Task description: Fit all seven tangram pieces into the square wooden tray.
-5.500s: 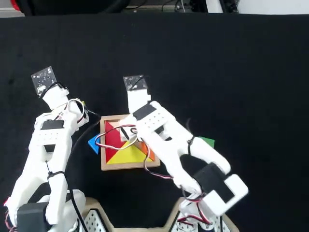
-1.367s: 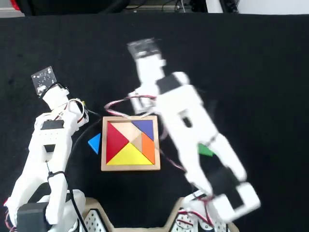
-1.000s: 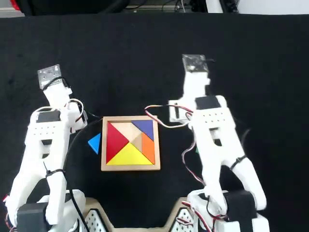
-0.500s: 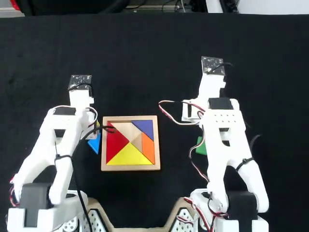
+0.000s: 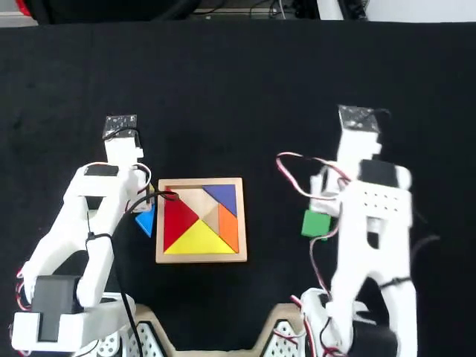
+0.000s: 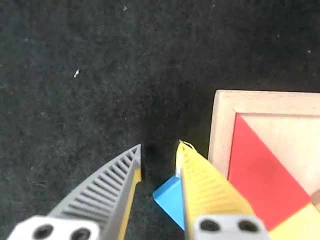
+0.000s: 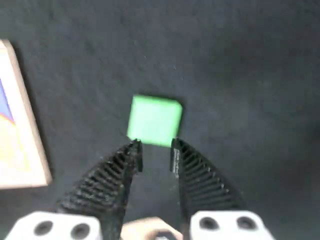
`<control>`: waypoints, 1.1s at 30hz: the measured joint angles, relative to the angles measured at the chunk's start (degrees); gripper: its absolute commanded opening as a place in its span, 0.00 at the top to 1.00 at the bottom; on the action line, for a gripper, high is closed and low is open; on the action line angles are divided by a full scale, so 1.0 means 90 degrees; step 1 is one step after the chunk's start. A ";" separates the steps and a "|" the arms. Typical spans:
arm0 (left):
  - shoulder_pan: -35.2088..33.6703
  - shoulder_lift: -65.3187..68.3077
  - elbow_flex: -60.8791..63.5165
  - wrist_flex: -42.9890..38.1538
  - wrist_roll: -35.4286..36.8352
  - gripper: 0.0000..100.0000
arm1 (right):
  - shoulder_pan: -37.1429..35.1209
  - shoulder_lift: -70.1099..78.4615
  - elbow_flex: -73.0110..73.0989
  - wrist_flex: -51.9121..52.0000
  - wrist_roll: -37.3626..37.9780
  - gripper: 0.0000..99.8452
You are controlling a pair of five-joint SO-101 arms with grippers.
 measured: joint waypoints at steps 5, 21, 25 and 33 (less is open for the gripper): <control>0.0000 0.0000 0.0000 0.0000 0.0000 0.87 | 0.1915 -0.0361 0.0000 0.0283 0.1280 0.89; -0.0186 0.0000 0.0078 0.0000 0.0313 0.87 | -0.0361 -0.0410 0.1836 -0.1553 0.0713 0.77; -0.0205 0.0000 0.0078 0.0000 0.0313 0.87 | -0.0703 -0.0342 0.1827 -0.1553 -0.0264 0.71; -0.0225 0.0000 0.0078 0.0000 0.0313 0.87 | -0.0733 0.0801 0.1827 -0.1866 -0.1133 0.71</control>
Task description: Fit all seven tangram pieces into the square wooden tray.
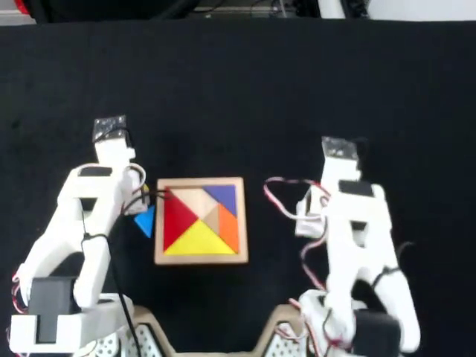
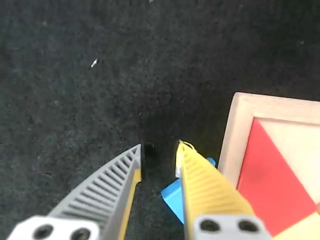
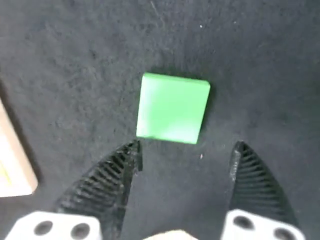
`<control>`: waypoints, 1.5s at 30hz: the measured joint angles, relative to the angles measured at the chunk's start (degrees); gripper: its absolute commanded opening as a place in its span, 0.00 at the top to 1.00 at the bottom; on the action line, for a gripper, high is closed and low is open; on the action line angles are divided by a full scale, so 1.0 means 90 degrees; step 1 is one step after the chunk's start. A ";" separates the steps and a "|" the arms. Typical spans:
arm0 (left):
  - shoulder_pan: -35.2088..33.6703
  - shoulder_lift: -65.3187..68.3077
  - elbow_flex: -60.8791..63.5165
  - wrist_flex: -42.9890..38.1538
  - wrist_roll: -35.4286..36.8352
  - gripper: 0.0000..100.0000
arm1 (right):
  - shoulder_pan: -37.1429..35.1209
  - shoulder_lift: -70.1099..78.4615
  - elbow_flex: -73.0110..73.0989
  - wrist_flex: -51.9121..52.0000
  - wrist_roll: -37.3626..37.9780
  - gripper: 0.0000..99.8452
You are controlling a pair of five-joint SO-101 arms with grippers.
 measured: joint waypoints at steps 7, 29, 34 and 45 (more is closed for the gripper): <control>-0.0029 0.0000 0.0000 -0.0127 0.0000 0.87 | -0.0020 0.0947 -0.0029 -0.0947 -0.0049 0.71; -0.0029 0.0000 0.0000 -0.0176 0.0000 0.87 | -0.0860 0.1035 -0.0723 -0.0967 -0.0059 0.71; -0.0029 0.0000 0.0000 -0.0176 0.0000 0.87 | -0.0967 0.1035 -0.0840 -0.0801 -0.0059 0.71; -0.0029 0.0000 0.0000 -0.0176 0.0000 0.87 | -0.1133 0.1035 -0.0840 -0.0801 -0.0068 0.71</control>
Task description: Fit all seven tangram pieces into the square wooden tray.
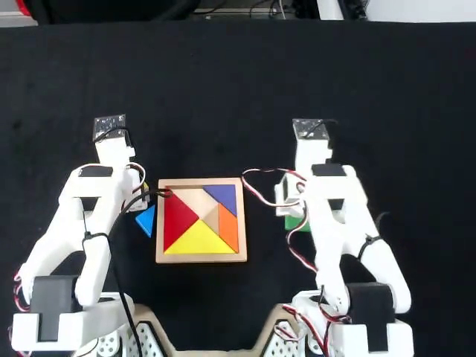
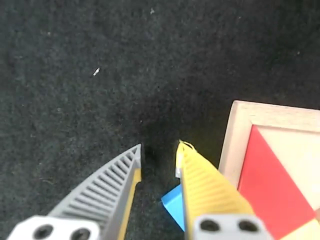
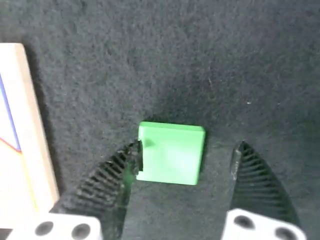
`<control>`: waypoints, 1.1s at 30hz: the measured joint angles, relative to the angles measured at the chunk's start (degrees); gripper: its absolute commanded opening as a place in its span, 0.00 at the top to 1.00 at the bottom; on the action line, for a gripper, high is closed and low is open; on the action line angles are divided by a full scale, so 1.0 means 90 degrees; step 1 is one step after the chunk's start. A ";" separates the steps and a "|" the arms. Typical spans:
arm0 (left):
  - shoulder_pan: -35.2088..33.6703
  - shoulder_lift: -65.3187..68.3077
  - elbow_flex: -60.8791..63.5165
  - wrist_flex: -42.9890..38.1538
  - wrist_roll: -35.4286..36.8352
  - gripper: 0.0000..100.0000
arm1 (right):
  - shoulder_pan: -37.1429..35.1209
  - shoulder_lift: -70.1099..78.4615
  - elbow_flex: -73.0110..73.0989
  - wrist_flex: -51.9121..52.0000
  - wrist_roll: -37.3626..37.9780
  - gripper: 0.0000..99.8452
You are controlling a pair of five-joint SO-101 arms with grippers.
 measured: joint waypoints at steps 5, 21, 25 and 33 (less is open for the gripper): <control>0.0000 0.0000 0.0000 0.0000 0.0000 0.87 | -0.0313 0.0000 0.0000 -0.0156 -0.0342 0.71; 0.0000 0.0000 0.0000 0.0000 0.0000 0.87 | -0.0029 0.1729 -0.0850 0.0195 -0.0107 0.74; 0.0000 0.0000 0.0000 0.0000 0.0000 0.87 | 0.0029 0.1983 -0.1114 0.0264 -0.0107 0.86; 0.0000 0.0000 0.0000 0.0000 0.0000 0.87 | 0.0127 0.2002 -0.1172 0.0274 -0.0078 0.93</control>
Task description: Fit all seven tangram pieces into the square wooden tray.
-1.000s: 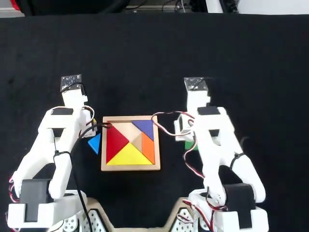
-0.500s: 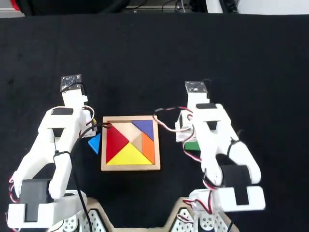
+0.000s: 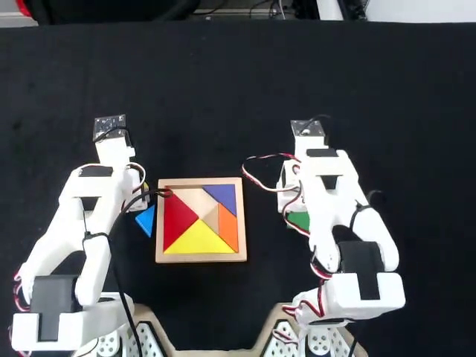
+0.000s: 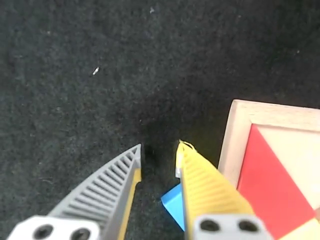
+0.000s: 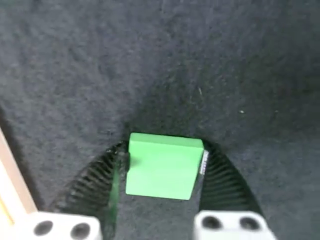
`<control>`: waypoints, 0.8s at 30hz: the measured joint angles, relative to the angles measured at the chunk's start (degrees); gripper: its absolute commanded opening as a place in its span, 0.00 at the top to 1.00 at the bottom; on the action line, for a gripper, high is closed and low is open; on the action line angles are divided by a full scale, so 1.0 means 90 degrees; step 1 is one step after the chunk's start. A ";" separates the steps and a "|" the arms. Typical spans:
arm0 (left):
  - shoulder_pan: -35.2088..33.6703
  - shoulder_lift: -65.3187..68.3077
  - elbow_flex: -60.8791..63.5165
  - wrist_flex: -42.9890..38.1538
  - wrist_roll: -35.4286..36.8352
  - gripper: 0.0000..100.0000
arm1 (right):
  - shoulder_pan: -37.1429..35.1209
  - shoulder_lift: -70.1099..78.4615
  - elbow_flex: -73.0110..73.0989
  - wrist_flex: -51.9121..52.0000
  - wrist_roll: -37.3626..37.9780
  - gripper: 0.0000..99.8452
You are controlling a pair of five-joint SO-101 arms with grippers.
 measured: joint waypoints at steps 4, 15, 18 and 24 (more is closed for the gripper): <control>0.0000 0.0000 0.0000 0.0000 0.0000 0.87 | 0.0029 0.0000 -0.0107 0.0107 0.0264 0.93; 0.0000 0.0000 0.0000 0.0000 0.0000 0.87 | -0.1094 -0.2589 -0.1016 0.1631 0.0889 0.92; 0.0000 0.0000 0.0000 0.0000 0.0000 0.87 | -0.1768 -0.2764 -0.1143 0.1651 0.0957 0.92; -0.0117 0.0000 0.0000 0.0000 0.0430 0.87 | -0.2706 -0.1739 -0.1758 0.1651 0.1319 0.92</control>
